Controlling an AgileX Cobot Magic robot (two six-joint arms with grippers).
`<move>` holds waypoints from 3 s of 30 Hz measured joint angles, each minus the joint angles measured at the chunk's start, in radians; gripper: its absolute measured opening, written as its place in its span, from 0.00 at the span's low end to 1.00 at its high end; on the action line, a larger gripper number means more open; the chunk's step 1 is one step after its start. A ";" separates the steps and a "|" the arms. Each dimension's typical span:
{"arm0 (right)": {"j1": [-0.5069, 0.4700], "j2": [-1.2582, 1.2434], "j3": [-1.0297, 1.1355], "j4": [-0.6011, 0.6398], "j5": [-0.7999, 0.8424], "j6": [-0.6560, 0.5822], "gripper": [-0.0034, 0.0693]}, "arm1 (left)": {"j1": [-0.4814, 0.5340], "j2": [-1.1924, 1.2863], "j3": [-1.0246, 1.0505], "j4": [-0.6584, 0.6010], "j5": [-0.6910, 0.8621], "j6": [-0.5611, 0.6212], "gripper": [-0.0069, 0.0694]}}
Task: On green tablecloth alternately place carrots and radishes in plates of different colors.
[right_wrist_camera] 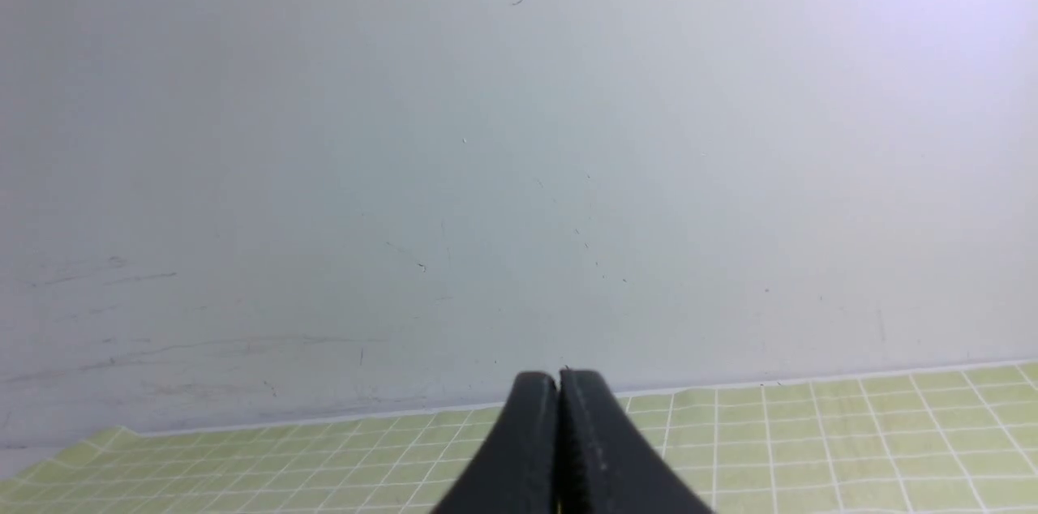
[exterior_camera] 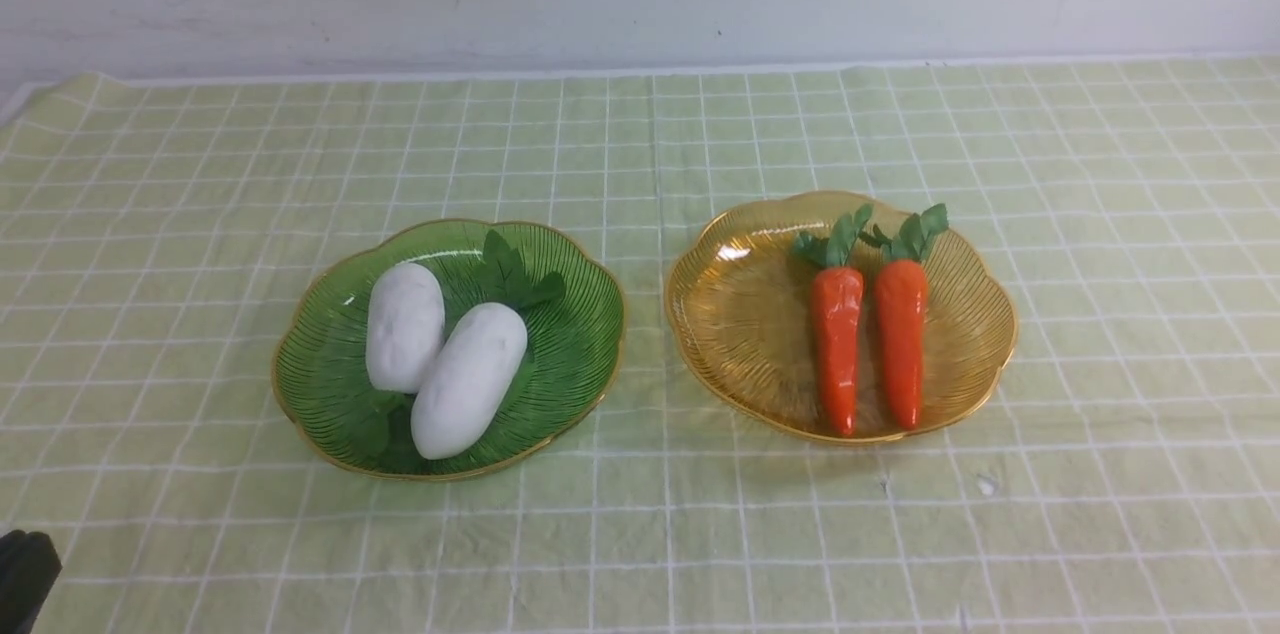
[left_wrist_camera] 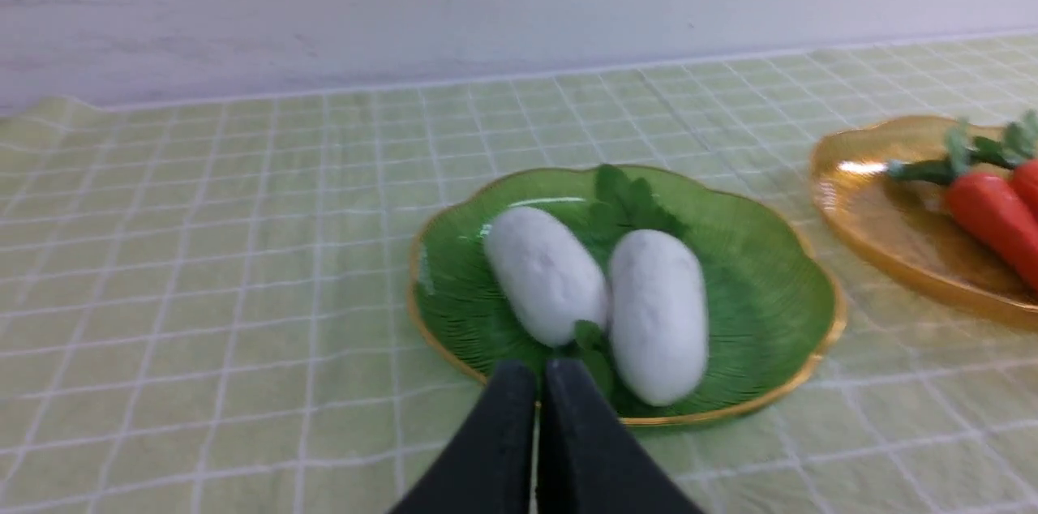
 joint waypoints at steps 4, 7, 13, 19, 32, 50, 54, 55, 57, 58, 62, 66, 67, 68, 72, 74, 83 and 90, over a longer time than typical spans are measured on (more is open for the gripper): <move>0.000 0.000 0.000 0.000 0.000 0.000 0.03 | 0.080 -0.036 0.143 -0.003 -0.057 0.018 0.08; 0.000 0.000 0.000 0.000 0.002 0.000 0.03 | 0.094 -0.037 0.167 -0.002 -0.006 0.021 0.08; 0.000 0.001 0.000 0.000 0.014 0.000 0.03 | 0.098 -0.038 0.169 0.002 0.019 0.022 0.08; 0.000 0.001 0.000 0.000 0.027 0.000 0.03 | 0.098 -0.038 0.169 0.002 0.022 0.022 0.08; 0.000 0.001 0.000 0.000 0.029 0.000 0.03 | 0.098 -0.038 0.169 0.003 0.023 0.022 0.08; -0.195 -0.011 0.251 -0.324 0.168 -0.080 0.03 | 0.099 -0.038 0.169 0.004 0.025 0.022 0.08; -0.195 -0.011 0.248 -0.325 0.186 -0.022 0.03 | 0.099 -0.038 0.169 0.004 0.025 0.022 0.08; -0.195 -0.011 0.248 -0.325 0.186 0.006 0.03 | 0.099 -0.038 0.169 0.004 0.025 0.022 0.08; -0.195 -0.011 0.248 -0.325 0.186 0.046 0.03 | 0.099 -0.038 0.169 0.004 0.025 0.022 0.08; -0.195 -0.011 0.248 -0.325 0.186 0.057 0.03 | 0.099 -0.038 0.169 0.004 0.025 0.022 0.08; -0.195 -0.011 0.248 -0.325 0.186 0.075 0.03 | 0.099 -0.038 0.169 0.004 0.025 0.022 0.08; -0.195 -0.011 0.248 -0.325 0.186 0.076 0.03 | 0.099 -0.038 0.169 0.004 0.025 0.022 0.08; -0.195 -0.011 0.248 -0.325 0.186 0.077 0.03 | 0.099 -0.038 0.169 0.004 0.025 0.022 0.08; -0.195 -0.011 0.248 -0.325 0.186 0.077 0.03 | 0.099 -0.038 0.169 0.004 0.025 0.022 0.08; -0.195 -0.011 0.248 -0.325 0.186 0.077 0.03 | 0.099 -0.038 0.169 0.004 0.025 0.022 0.08; -0.195 -0.011 0.248 -0.325 0.186 0.077 0.03 | 0.099 -0.038 0.169 0.004 0.025 0.022 0.08; -0.195 -0.011 0.248 -0.325 0.186 0.077 0.03 | 0.099 -0.038 0.169 0.004 0.025 0.022 0.08; -0.195 -0.011 0.248 -0.325 0.186 0.079 0.03 | 0.099 -0.038 0.169 0.004 0.025 0.022 0.08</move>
